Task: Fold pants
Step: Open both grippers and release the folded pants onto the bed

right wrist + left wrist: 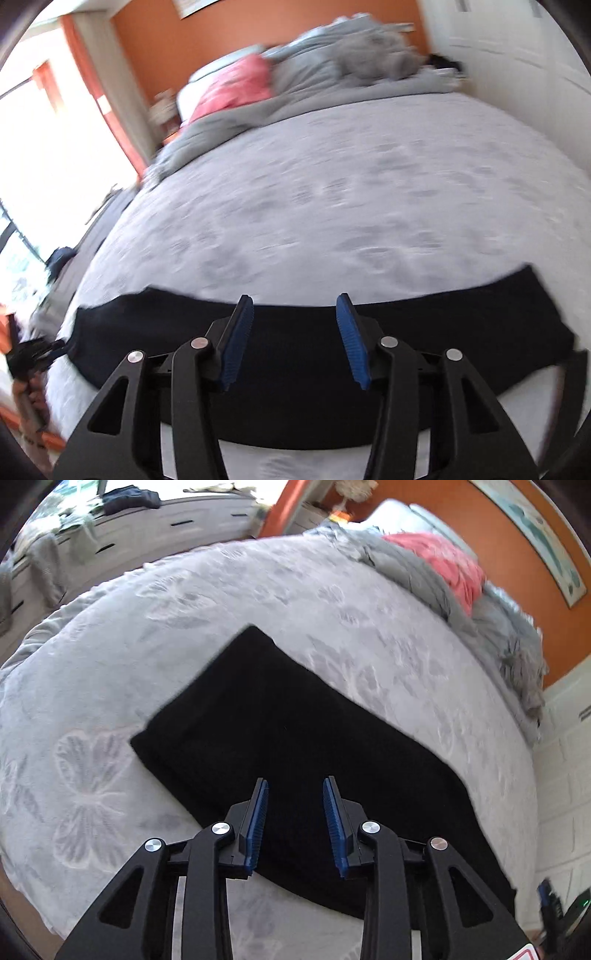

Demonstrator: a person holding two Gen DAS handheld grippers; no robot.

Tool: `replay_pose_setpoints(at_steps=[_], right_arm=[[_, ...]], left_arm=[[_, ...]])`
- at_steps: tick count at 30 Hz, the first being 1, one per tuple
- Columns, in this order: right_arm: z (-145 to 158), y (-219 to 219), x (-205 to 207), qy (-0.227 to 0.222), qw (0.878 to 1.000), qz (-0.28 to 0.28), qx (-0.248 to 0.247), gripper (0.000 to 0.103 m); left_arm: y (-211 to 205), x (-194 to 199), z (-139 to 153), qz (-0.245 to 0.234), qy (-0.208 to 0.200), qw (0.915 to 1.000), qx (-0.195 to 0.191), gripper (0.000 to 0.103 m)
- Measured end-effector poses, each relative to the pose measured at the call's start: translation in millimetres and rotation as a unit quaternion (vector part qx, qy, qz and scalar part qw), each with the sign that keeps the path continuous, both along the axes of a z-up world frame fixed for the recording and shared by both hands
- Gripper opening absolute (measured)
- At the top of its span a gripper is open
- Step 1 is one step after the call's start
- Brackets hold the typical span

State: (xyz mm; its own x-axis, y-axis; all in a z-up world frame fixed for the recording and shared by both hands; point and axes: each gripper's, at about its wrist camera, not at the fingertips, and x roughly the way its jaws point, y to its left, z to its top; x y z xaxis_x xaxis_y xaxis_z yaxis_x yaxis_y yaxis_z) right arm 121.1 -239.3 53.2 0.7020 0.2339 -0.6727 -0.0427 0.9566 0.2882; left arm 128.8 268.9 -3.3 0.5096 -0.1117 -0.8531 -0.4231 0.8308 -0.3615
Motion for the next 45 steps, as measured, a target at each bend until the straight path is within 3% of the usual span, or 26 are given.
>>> replay_pose_setpoints(at_steps=[1,3,6,8,14,16,17,19,21,25,28,30,32,34,36,39,41,42,45], right_arm=[[-4.7,29.4,15.3,0.010,0.999,0.037,0.005,0.045],[-13.6,87.3,48.0,0.027,0.995,0.092,-0.008,0.046],[-23.2,156.9,94.5,0.040,0.988,0.146,-0.036,0.046],[-36.5,190.2,128.6,0.058,0.984,0.161,-0.050,0.046],[-96.2,233.4,174.8,0.129,0.973,0.171,-0.090,0.046],[-110.6,247.1,166.8,0.134,0.965,0.197,-0.106,0.030],[-110.5,253.0,162.0,0.130,0.962,0.214,-0.109,0.008],[-97.8,266.7,153.9,0.108,0.961,0.225,-0.123,0.003],[-80.9,274.0,158.9,0.060,0.967,0.198,-0.146,0.003],[-66.1,244.6,179.0,0.024,0.987,0.091,-0.133,0.000],[-42.0,226.0,141.0,-0.002,0.987,0.142,-0.076,0.000],[-42.0,235.9,108.3,-0.012,0.978,0.180,-0.099,0.000],[-68.0,263.7,100.5,0.020,0.971,0.212,-0.110,0.000],[-111.9,289.9,113.6,0.063,0.962,0.205,-0.169,0.000],[-107.2,294.7,110.5,0.037,0.968,0.178,-0.172,0.000],[-84.9,291.4,93.3,0.020,0.976,0.190,-0.102,0.000],[-107.5,302.6,102.4,0.053,0.970,0.191,-0.144,0.000],[-118.1,300.7,107.8,0.069,0.968,0.193,-0.142,0.000],[-77.0,258.4,95.4,0.055,0.983,0.157,-0.077,0.004]], left_arm=[[-14.0,10.7,-12.9,-0.016,0.036,0.9989,0.027,0.029],[-23.7,9.9,-43.8,-0.034,0.085,0.9954,0.029,0.029],[-31.0,-4.2,-49.1,-0.062,0.089,0.9921,0.063,0.030],[-28.7,-9.7,-49.3,-0.075,0.088,0.9910,0.067,0.029],[-15.8,-24.7,-51.4,-0.118,0.095,0.9870,0.054,0.019],[-7.0,-31.8,-56.7,-0.127,0.101,0.9859,0.039,0.019],[-2.3,-35.1,-58.1,-0.127,0.098,0.9866,0.028,0.019],[2.5,-40.1,-59.8,-0.131,0.103,0.9857,0.025,0.017],[5.2,-42.9,-62.2,-0.129,0.107,0.9855,0.029,0.017],[-2.9,-47.5,-61.8,-0.125,0.102,0.9860,0.042,0.017],[-7.2,-49.2,-52.0,-0.124,0.084,0.9876,0.047,0.017],[-10.3,-60.6,-38.6,-0.114,0.063,0.9904,0.049,0.017],[-11.1,-64.9,-28.6,-0.098,0.042,0.9928,0.054,0.017],[-15.0,-64.4,-24.3,-0.085,0.036,0.9928,0.076,0.017],[-20.7,-64.6,-21.5,-0.078,0.034,0.9918,0.096,0.017],[-33.7,-66.3,-20.1,-0.088,0.031,0.9901,0.105,0.017],[-43.4,-66.0,-21.7,-0.093,0.029,0.9889,0.112,0.018],[-47.6,-62.7,-22.5,-0.094,0.029,0.9882,0.117,0.019],[-56.5,-56.6,-19.0,-0.100,0.022,0.9853,0.136,0.024]])
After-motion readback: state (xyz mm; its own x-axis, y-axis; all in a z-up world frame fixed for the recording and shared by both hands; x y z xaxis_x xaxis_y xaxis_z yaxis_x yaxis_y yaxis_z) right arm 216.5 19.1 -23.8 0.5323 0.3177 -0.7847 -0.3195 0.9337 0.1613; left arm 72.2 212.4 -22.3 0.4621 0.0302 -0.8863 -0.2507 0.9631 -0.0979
